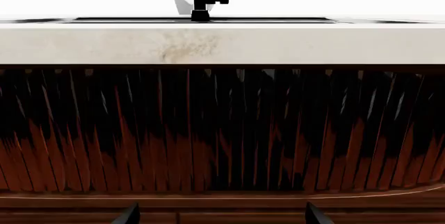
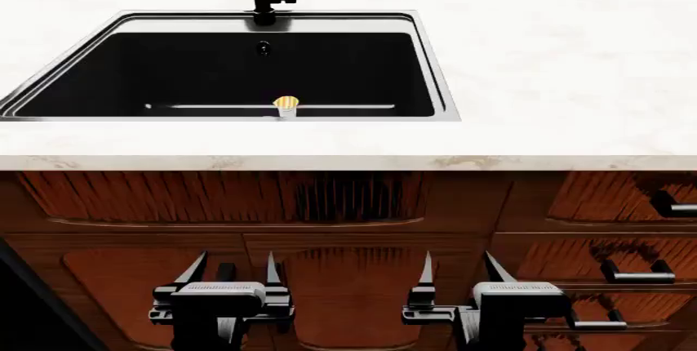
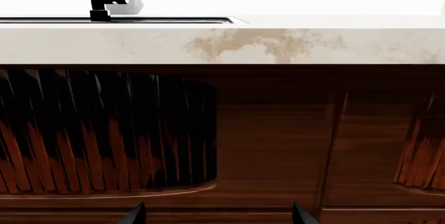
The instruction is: Pick the mug and wine glass and place them in the sink. Then turn on the water.
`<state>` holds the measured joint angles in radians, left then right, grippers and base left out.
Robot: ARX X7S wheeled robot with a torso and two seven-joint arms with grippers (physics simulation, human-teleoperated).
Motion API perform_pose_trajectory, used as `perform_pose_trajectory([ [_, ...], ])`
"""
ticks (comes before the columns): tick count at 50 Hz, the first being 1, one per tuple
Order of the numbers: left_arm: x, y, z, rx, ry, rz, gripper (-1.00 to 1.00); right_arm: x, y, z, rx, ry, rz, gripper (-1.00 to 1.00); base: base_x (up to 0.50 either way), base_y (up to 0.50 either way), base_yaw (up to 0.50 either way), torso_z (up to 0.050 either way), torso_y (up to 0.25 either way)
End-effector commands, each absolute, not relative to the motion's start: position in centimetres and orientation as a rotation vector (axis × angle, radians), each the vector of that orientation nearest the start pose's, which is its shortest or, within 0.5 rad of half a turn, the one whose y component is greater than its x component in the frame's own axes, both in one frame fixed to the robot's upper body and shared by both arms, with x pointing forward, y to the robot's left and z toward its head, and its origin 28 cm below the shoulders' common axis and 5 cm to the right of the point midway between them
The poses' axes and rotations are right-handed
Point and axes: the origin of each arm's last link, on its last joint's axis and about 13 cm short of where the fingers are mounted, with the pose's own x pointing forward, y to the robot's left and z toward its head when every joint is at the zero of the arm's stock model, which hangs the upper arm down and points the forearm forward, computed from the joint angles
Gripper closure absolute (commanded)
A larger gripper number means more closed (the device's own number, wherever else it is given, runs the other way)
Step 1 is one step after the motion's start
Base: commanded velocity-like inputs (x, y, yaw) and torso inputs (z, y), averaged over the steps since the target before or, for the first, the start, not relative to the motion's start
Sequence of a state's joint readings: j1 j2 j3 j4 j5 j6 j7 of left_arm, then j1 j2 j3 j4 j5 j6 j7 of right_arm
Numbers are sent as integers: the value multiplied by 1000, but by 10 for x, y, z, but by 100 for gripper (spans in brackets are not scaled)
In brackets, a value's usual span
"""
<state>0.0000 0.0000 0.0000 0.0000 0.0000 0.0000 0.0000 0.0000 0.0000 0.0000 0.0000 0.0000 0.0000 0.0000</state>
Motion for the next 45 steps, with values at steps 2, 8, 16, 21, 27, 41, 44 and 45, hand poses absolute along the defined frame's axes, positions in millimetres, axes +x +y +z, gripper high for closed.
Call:
perform_pose_trajectory([
  [2,210,205,14,0,2,-4,-100,210,-96,14,0,2,0,-100,0,0,0,0,0],
  [8,206,207,16,0,5,2,-100,207,-94,17,-5,-2,4,-100,0,0,0,0,0],
  [16,202,210,31,-12,-8,-14,-100,205,-97,29,-17,-23,-15,-100,0,0,0,42,0],
  [21,207,215,52,-14,-29,-18,-100,210,-103,51,-32,-62,-28,-100,0,0,0,50,0],
  [27,223,226,101,9,-70,-55,-100,225,-110,89,-67,-113,-31,-100,0,0,0,50,0],
  [41,289,240,208,9,-68,-110,-100,280,-133,173,-129,-176,-39,-100,0,0,0,50,0],
  [44,307,241,222,13,-53,-116,-100,295,-140,190,-151,-175,-52,-100,0,0,0,50,0],
  [45,312,241,225,12,-46,-116,-100,299,-142,196,-151,-172,-53,-100,0,0,0,50,0],
])
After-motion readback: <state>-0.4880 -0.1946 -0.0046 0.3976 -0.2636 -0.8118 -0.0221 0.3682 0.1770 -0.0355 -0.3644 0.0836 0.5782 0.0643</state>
